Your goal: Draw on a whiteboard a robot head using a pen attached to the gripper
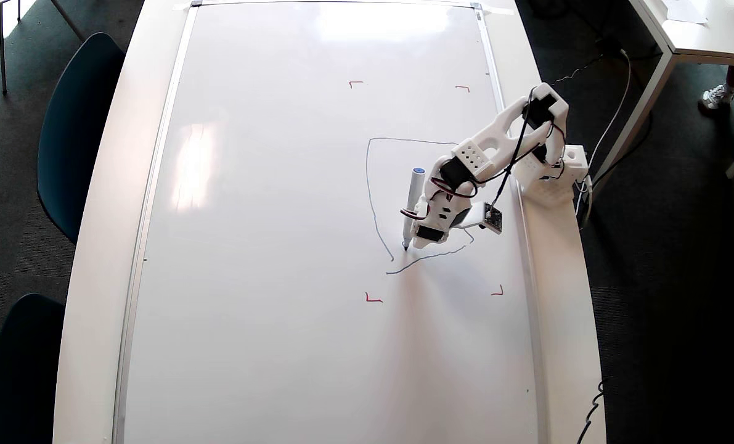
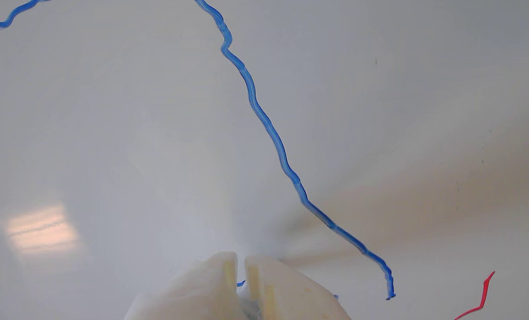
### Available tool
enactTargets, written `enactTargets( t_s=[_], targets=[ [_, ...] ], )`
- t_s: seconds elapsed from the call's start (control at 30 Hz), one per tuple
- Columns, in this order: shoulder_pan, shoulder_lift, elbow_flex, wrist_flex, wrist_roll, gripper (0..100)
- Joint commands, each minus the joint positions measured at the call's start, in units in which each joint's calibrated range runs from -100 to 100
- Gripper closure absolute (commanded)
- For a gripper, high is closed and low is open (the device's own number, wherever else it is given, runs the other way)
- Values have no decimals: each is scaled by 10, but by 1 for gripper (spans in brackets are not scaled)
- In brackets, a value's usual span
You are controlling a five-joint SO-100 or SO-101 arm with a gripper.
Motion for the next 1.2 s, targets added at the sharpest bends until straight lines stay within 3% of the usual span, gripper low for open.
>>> enactTargets(
  t_s=[0.0,0.9,1.17],
  targets=[
    [7,-1,-21,-13,-3,99],
    [68,-12,-9,44,31,99],
    [67,-69,75,38,43,99]
  ],
)
